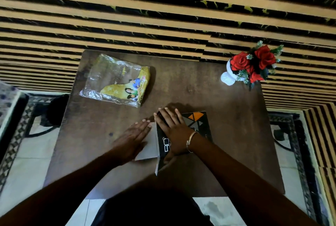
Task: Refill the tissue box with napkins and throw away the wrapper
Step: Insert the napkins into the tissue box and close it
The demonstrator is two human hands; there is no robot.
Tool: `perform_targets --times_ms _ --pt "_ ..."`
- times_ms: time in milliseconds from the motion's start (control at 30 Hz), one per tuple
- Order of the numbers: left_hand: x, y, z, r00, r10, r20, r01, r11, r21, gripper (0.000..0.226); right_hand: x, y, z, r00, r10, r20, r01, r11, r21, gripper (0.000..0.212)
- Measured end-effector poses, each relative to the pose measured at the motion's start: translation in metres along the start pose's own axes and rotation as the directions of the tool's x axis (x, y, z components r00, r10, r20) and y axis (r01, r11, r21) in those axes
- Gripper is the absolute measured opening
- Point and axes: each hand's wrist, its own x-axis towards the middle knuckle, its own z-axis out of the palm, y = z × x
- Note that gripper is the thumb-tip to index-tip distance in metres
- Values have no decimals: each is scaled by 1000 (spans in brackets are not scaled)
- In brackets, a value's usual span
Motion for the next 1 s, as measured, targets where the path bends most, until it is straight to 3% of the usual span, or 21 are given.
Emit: perform_targets --times_ms 67,133,267,467,667,900,1000 --pt "-11 1 3 958 -287 -27 287 957 27 63 0 -4 -2 1000 1 4 0 1000 -27 152" --pt "-17 5 6 846 -530 -64 525 848 -74 61 0 -9 -5 1000 -18 19 18 1000 -18 151" --pt "-19 16 9 691 -722 -32 643 634 -429 38 3 -23 -5 1000 -12 12 11 1000 24 148" --pt "-18 11 5 650 -758 59 678 542 -497 27 2 -30 -5 999 -2 -49 4 999 38 150" --pt "-18 12 0 593 -804 41 683 475 -555 25 -10 -24 -11 982 -12 -188 24 998 60 139" --pt "-10 39 -14 505 -861 67 562 268 -782 19 -5 -22 -5 979 -2 -203 10 999 37 114" --pt "-10 47 -16 524 -845 104 436 161 -885 28 -3 -20 1 983 -9 -184 13 1000 21 102"
